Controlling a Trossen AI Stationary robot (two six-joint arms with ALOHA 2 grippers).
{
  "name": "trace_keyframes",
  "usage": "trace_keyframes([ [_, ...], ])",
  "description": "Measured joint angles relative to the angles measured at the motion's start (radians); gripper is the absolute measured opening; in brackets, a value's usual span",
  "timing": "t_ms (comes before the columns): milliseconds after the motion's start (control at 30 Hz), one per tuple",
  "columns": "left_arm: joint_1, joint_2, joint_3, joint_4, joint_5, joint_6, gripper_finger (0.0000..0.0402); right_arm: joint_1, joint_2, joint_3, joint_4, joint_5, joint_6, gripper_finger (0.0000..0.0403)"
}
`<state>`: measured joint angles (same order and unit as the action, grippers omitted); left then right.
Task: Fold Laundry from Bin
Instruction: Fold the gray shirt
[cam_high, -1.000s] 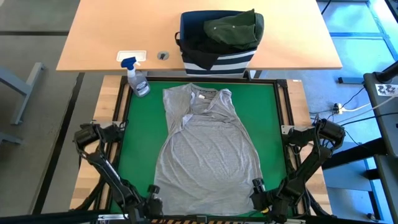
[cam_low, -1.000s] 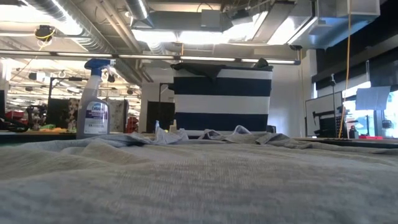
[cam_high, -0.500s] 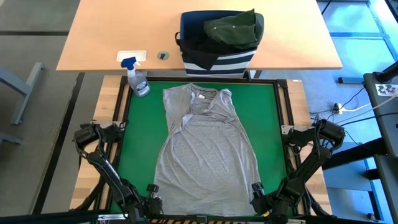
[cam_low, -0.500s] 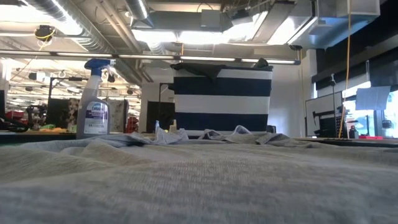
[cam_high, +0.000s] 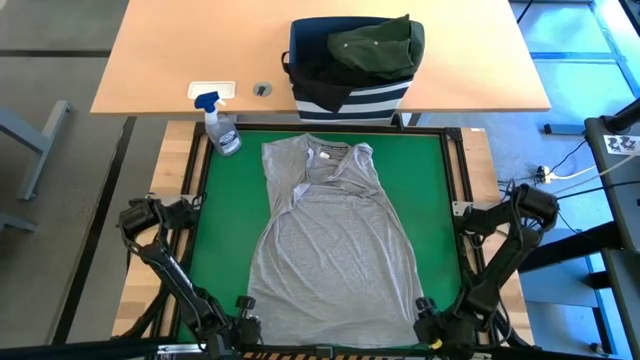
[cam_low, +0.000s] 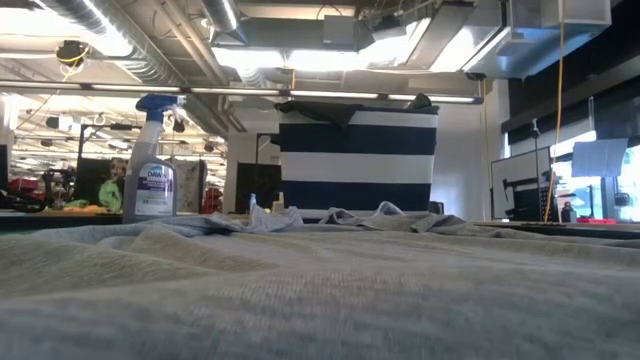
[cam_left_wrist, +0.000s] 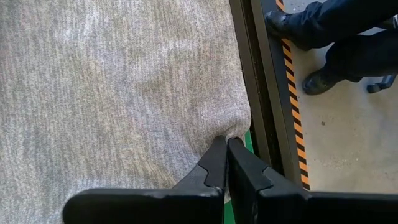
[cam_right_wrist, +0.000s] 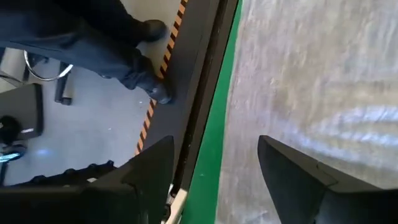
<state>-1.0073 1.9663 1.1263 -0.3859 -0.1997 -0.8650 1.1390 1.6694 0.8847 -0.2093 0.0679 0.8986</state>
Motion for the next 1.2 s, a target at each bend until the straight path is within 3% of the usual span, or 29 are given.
trace_keyframes([
  [200, 0.000, 0.000, 0.000, 0.000, -0.002, 0.003, 0.0000, 0.043, 0.073, 0.001, -0.019, 0.162, -0.018, 0.0232],
  [400, 0.000, 0.000, 0.000, 0.000, -0.005, 0.002, 0.0000, 0.048, 0.156, 0.010, -0.001, 0.194, -0.032, 0.0222],
  [500, -0.001, 0.000, 0.000, -0.001, -0.011, -0.016, 0.0000, 0.047, 0.162, 0.010, -0.025, 0.202, -0.071, 0.0182],
  [700, -0.002, 0.000, 0.000, -0.001, -0.014, -0.016, 0.0000, 0.044, 0.162, 0.010, -0.071, 0.194, -0.064, 0.0040],
  [767, -0.002, 0.000, 0.000, -0.001, -0.012, -0.016, 0.0000, 0.043, 0.154, 0.009, -0.074, 0.178, -0.061, 0.0013],
  [1200, -0.002, -0.165, -0.012, -0.117, 0.008, -0.026, 0.0001, 0.030, -0.072, -0.006, -0.259, 0.163, 0.098, 0.0004],
])
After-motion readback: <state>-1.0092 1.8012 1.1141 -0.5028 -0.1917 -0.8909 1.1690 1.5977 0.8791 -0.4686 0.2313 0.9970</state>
